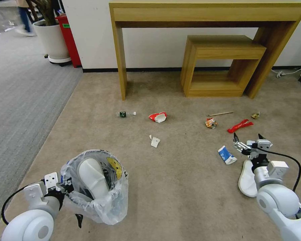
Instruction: Pick up the trash bin and place the garbage on the floor into it.
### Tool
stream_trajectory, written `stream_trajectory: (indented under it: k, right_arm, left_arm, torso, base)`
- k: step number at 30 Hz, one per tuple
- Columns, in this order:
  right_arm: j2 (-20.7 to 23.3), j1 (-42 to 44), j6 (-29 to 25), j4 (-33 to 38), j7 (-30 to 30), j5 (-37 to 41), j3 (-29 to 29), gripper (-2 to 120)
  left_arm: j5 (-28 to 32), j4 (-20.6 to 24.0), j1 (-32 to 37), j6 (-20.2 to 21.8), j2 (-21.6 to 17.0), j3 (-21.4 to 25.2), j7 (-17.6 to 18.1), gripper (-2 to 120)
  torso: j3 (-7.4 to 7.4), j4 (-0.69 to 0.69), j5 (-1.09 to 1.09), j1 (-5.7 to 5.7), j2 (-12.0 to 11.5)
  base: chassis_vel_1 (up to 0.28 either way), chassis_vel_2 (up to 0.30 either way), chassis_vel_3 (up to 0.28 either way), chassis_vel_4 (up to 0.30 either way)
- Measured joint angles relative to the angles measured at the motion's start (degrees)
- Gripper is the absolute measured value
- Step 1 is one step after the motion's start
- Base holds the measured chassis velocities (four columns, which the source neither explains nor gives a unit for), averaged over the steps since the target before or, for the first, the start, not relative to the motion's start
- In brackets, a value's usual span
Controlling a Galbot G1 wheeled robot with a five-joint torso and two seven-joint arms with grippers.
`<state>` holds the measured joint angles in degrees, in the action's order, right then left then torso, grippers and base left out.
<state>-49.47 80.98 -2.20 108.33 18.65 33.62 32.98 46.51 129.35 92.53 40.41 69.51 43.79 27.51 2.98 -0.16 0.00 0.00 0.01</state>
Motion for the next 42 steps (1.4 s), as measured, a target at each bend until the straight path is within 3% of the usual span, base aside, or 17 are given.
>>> stream_trajectory:
  k: [12, 42]
  right_arm:
    - [-1.0, 0.6, 0.0, 0.3, -1.1, -0.5, 0.1, 92]
    - [-1.6, -0.4, -1.6, -1.7, -3.1, -3.0, -1.2, 92]
  left_arm:
    - [-0.3, 0.2, 0.4, -0.8, 0.1, 0.2, -0.6, 1]
    - [-0.5, 0.0, 0.7, -1.6, 0.3, 0.5, -1.1, 1]
  torso:
    - [0.0, 0.0, 0.0, 0.0, 0.0]
    - [0.0, 0.0, 0.0, 0.0, 0.0]
  base:
    - [0.0, 0.0, 0.0, 0.0]
    - [0.027, 0.028, -0.02, -0.025]
